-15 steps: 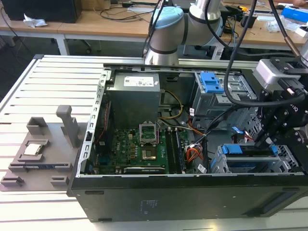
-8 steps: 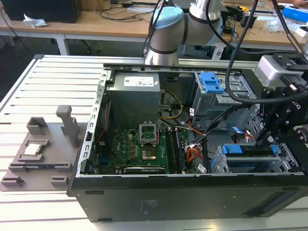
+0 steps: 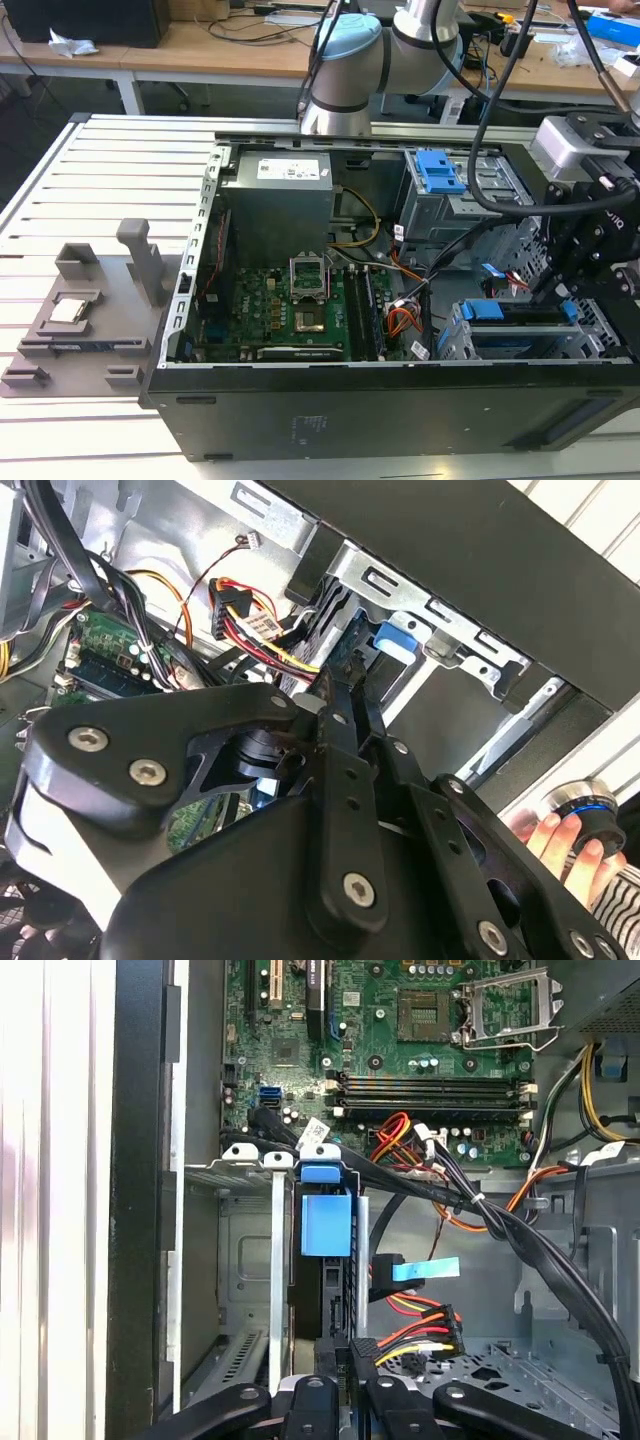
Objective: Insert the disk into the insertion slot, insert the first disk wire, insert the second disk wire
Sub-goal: 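Insert the first disk wire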
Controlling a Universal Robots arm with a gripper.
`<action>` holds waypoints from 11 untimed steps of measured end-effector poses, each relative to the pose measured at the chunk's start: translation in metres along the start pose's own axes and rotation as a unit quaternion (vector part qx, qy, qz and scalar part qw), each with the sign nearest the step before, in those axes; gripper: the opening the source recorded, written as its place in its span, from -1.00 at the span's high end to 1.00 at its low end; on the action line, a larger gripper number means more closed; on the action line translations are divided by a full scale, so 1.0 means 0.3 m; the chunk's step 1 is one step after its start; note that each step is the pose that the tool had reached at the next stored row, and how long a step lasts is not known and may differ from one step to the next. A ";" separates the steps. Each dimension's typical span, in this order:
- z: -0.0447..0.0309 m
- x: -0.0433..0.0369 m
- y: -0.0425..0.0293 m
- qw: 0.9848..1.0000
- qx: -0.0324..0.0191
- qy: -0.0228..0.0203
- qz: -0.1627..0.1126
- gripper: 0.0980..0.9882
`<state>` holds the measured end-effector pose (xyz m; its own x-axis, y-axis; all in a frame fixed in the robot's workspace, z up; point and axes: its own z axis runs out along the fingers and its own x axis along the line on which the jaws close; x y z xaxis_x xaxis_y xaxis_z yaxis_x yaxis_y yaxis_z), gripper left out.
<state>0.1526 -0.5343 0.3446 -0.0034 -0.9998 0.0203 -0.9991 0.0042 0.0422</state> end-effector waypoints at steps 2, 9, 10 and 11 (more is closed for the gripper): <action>0.002 0.000 0.000 1.000 0.000 0.000 0.001 0.81; 0.007 0.000 -0.001 1.000 0.000 0.000 0.003 0.81; 0.008 0.000 -0.001 1.000 0.000 0.000 0.003 0.81; 0.009 0.000 0.000 1.000 0.000 0.000 0.003 0.81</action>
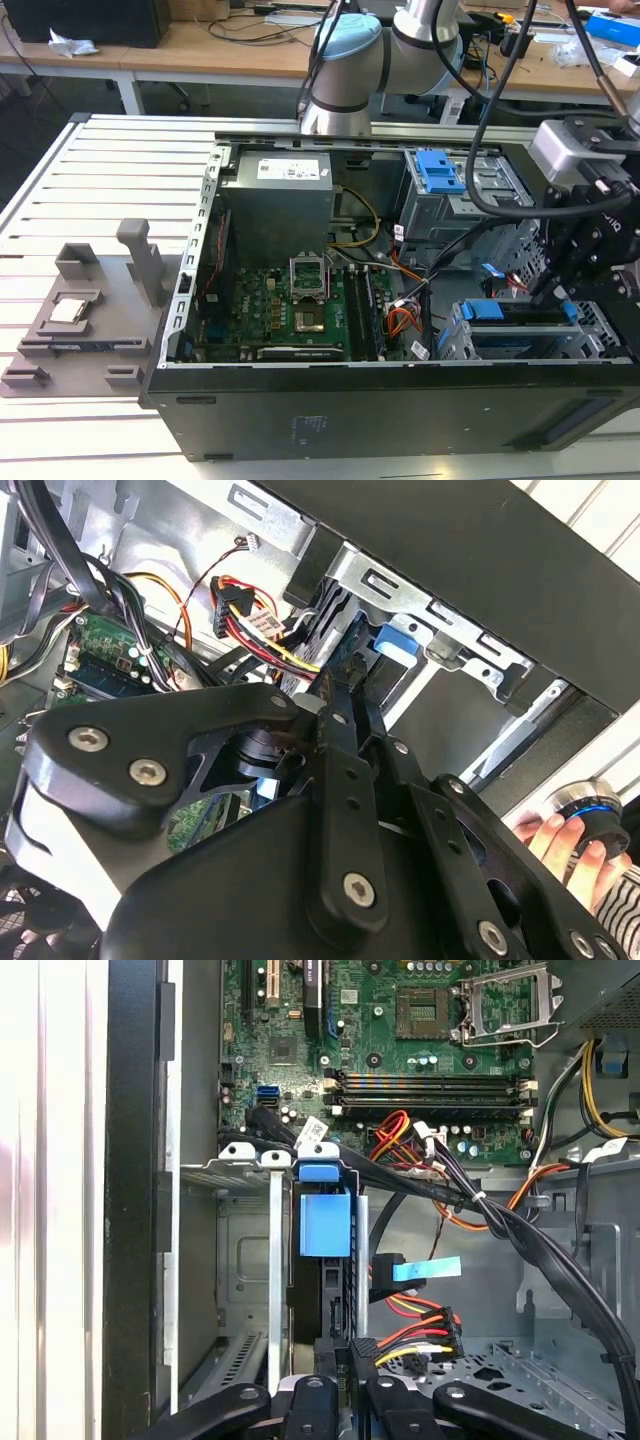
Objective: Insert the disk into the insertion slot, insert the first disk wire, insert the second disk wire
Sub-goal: 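Insert the first disk wire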
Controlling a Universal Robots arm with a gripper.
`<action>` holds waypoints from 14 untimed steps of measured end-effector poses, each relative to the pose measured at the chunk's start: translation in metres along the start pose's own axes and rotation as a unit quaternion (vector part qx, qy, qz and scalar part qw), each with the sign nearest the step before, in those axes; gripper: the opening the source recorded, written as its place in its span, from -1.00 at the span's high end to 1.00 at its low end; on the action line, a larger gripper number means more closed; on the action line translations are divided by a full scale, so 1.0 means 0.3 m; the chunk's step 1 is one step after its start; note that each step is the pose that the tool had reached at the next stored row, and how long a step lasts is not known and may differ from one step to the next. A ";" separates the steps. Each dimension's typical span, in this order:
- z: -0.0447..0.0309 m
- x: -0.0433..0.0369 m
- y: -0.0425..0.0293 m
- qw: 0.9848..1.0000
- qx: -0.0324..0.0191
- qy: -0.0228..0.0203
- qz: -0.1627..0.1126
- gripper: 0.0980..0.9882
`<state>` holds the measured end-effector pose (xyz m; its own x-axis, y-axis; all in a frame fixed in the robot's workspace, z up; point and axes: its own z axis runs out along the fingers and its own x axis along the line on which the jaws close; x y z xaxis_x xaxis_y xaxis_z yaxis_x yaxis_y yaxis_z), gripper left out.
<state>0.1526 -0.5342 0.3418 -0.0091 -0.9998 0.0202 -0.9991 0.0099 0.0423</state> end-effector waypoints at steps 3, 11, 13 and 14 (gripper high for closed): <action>0.007 0.000 0.001 1.000 0.000 0.000 0.000 0.81; 0.023 0.000 0.000 1.000 0.000 0.000 0.000 0.81; 0.024 0.000 0.000 1.000 0.000 0.000 0.000 0.79; 0.023 0.000 0.000 1.000 0.000 0.000 0.000 0.64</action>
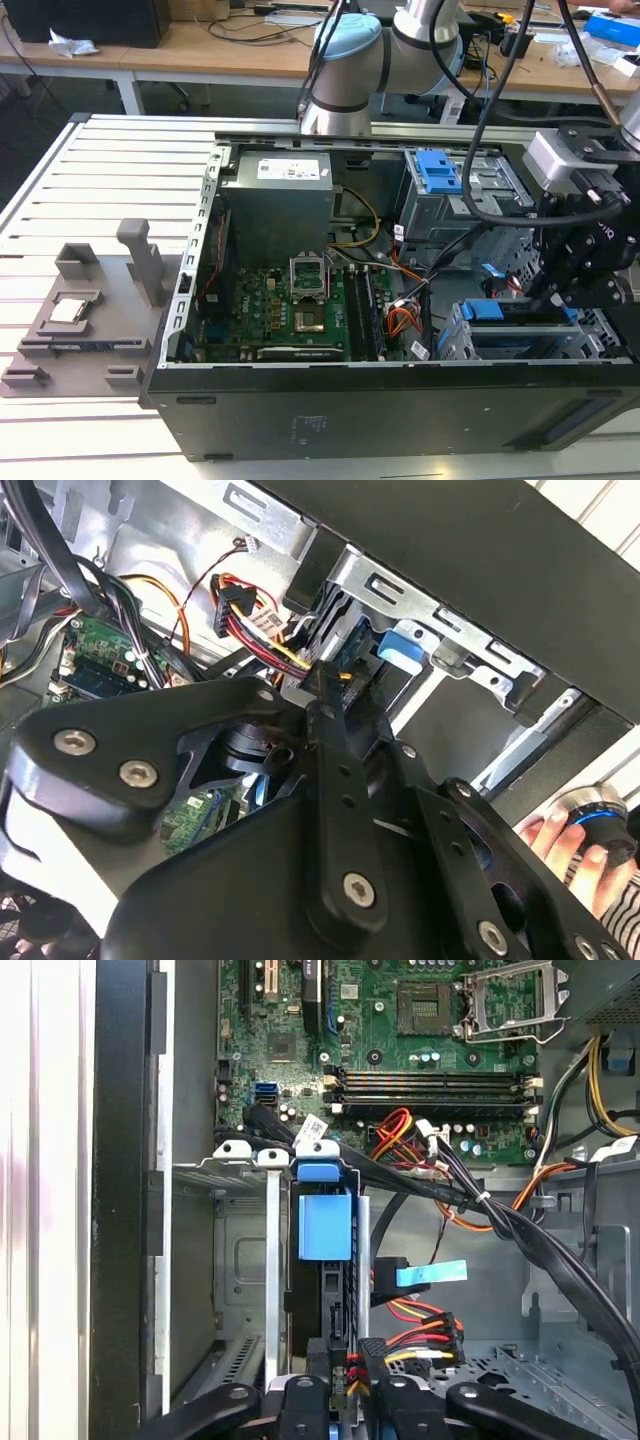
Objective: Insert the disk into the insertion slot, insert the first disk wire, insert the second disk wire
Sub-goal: 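Insert the first disk wire, then insert the second disk wire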
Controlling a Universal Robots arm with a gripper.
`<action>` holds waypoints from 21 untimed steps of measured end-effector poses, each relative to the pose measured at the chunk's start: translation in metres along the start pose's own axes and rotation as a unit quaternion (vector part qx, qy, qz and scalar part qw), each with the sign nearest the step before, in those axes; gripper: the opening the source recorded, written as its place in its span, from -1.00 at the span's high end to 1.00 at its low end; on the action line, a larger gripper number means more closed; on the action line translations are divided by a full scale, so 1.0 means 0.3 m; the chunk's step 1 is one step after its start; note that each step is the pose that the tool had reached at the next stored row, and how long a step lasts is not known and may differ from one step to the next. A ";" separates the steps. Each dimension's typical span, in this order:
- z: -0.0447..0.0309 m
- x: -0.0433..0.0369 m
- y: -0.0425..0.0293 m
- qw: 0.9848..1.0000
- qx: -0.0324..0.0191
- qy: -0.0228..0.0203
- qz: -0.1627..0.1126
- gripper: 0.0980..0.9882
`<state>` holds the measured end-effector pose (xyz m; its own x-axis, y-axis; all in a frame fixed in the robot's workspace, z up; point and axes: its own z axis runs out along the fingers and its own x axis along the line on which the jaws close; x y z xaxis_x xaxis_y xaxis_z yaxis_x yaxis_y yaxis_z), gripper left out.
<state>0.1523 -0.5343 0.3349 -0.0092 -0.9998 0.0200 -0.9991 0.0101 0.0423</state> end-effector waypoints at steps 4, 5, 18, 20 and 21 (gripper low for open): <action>-0.062 0.001 0.003 1.000 0.000 0.000 0.000 0.64; -0.083 -0.001 0.004 1.000 0.000 0.000 0.000 0.64; -0.146 -0.003 0.007 1.000 0.000 0.000 0.000 0.98; -0.146 -0.003 0.007 1.000 0.000 0.000 0.000 0.98; -0.146 -0.003 0.007 1.000 0.000 0.000 0.000 0.98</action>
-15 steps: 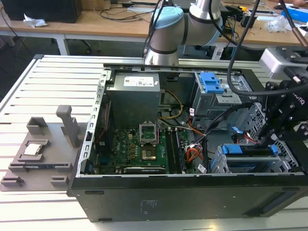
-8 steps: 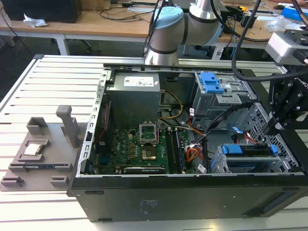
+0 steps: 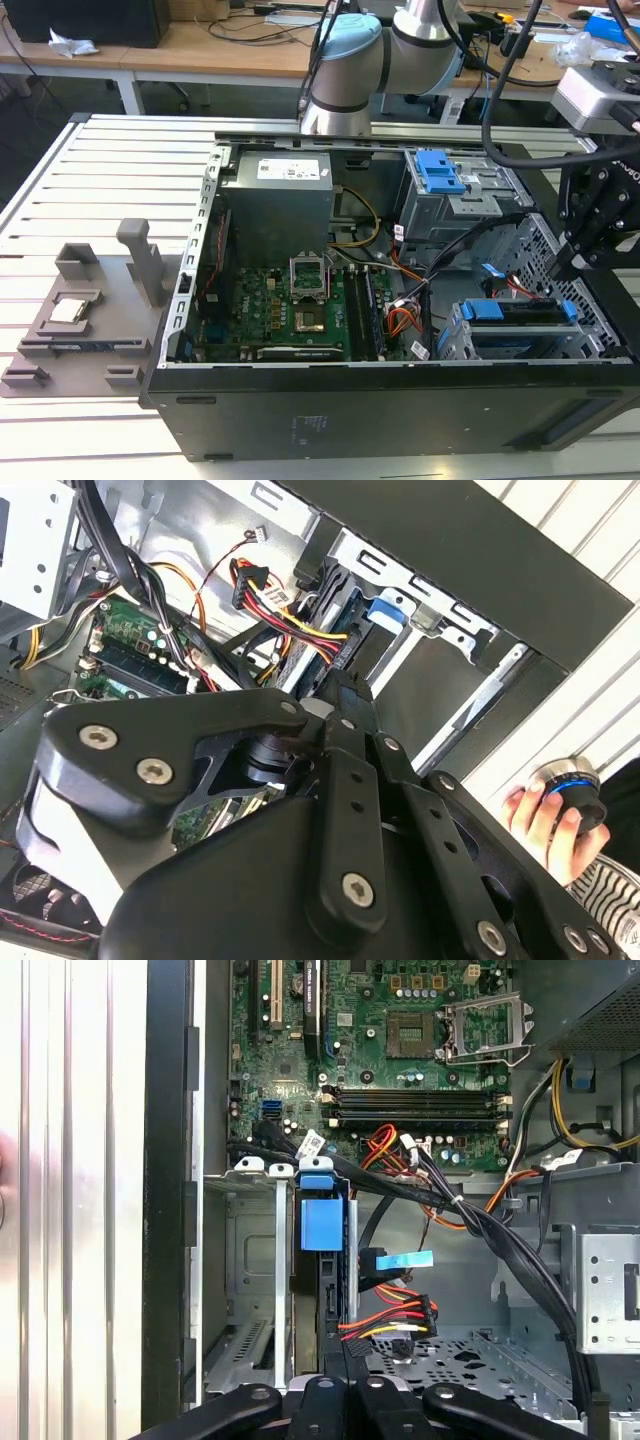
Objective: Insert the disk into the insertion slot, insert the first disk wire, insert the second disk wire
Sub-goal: 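Insert the second disk wire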
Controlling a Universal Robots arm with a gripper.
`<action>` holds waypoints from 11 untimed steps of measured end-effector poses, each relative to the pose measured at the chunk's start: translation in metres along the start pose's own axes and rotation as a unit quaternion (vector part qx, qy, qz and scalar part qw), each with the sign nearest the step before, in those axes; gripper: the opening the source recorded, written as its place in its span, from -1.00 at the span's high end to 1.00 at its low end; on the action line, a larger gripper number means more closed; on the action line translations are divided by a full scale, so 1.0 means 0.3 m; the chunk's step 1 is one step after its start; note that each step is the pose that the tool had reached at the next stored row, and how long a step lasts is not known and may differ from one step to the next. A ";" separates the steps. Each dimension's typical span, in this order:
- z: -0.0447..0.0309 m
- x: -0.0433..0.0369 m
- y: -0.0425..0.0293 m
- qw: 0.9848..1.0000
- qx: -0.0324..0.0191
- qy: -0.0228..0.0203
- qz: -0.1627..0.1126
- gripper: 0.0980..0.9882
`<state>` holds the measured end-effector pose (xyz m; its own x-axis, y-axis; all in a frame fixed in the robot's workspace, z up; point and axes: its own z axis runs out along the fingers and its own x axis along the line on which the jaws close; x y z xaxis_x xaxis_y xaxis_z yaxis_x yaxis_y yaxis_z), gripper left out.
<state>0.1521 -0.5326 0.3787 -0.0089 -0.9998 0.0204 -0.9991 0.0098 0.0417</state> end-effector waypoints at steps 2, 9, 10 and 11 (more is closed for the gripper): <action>0.000 0.000 0.000 1.000 0.000 0.000 0.000 0.98; 0.002 0.000 0.041 1.000 0.000 0.000 0.000 0.98; 0.002 0.000 0.051 1.000 0.000 0.000 0.000 0.98; 0.003 0.000 0.058 1.000 0.000 0.000 0.000 0.98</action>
<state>0.1347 -0.5325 0.3786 -0.0089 -0.9998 0.0203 -0.9991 0.0097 0.0417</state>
